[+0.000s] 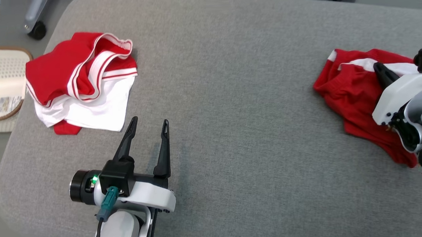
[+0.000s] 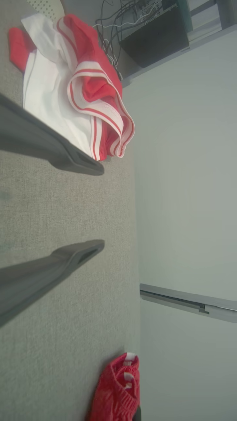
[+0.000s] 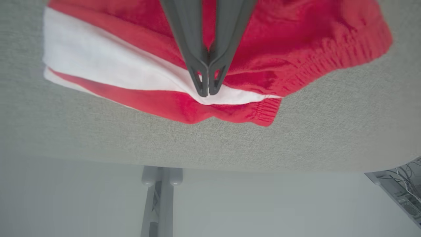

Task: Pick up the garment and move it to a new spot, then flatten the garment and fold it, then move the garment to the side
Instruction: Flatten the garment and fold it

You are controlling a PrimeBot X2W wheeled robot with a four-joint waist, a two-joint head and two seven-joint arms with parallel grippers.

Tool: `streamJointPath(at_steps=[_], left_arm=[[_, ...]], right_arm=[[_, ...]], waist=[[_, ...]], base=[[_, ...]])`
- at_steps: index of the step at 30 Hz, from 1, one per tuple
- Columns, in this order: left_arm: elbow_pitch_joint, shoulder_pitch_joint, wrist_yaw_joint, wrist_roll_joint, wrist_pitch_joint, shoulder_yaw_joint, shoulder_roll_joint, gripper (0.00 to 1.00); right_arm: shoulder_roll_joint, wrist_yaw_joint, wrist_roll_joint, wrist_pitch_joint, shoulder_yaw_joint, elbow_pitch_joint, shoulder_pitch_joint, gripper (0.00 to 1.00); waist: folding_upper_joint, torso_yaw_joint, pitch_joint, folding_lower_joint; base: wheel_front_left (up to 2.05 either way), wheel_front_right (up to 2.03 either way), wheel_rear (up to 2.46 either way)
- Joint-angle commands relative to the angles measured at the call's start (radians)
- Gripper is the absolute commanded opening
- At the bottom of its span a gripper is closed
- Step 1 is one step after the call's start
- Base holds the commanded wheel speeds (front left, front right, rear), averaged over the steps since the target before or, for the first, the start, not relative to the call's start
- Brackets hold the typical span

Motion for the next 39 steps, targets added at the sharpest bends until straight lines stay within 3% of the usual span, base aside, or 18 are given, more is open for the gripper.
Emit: streamJointPath(at_steps=[1,11,15,18,23,26,30,35,36,37,39], left_arm=[[0.002,0.016,-0.003,0.007,0.0,0.007,0.004,1.0],[-0.007,0.063,0.006,0.013,0.0,0.041,0.004,1.0],[-0.017,0.09,0.01,0.017,0.0,0.066,0.004,1.0],[-0.024,0.11,0.012,0.02,0.0,0.086,0.003,1.0],[-0.03,0.142,0.01,0.025,0.0,0.115,0.003,1.0],[-0.03,0.158,0.005,0.029,0.0,0.125,0.004,1.0],[-0.031,0.177,0.003,0.036,0.0,0.131,0.004,1.0],[-0.026,0.197,0.004,0.037,0.0,0.124,0.004,1.0],[-0.024,0.198,0.004,0.036,0.0,0.123,0.004,1.0],[-0.024,0.199,0.004,0.034,0.0,0.123,0.004,1.0],[-0.021,0.203,0.004,0.034,0.0,0.123,0.003,1.0]], right_arm=[[-0.004,0.0,0.01,-0.016,0.006,-0.008,0.022,0.0],[-0.037,0.0,0.016,-0.103,-0.018,-0.094,0.117,0.0],[-0.046,0.0,-0.062,-0.105,-0.178,-0.186,0.197,0.0],[-0.037,0.0,-0.205,-0.104,-0.341,-0.278,0.301,0.0],[0.061,0.0,-0.428,-0.103,-0.659,-0.473,0.518,0.0],[0.137,0.0,-0.539,-0.103,-0.78,-0.58,0.625,0.0],[0.215,0.0,-0.643,-0.103,-0.869,-0.677,0.733,0.0],[0.271,0.0,-0.697,-0.103,-0.894,-0.684,0.81,0.0],[0.279,0.0,-0.7,-0.103,-0.894,-0.684,0.816,0.66],[0.284,0.0,-0.697,-0.103,-0.892,-0.683,0.823,1.0],[0.288,0.0,-0.702,-0.103,-0.891,-0.686,0.83,1.0]], waist=[[0.0,-0.032,-0.041,0.0],[0.0,-0.107,-0.159,0.0],[0.0,-0.131,-0.197,0.0],[0.0,-0.147,-0.216,0.0],[0.0,-0.173,-0.24,0.0],[0.0,-0.185,-0.251,0.0],[0.0,-0.196,-0.262,0.0],[0.0,-0.204,-0.27,0.0],[0.0,-0.205,-0.271,0.0],[0.0,-0.206,-0.271,0.0],[0.0,-0.207,-0.272,0.0]], base=[[0.0,0.0,0.0],[0.0,0.0,0.0],[0.0,0.0,0.0],[0.0,0.0,0.0],[0.0,0.0,0.0],[0.0,0.0,0.0],[0.0,0.0,0.0],[0.0,0.0,0.0],[0.0,0.0,0.0],[0.0,0.0,0.0],[0.0,0.0,0.0]])
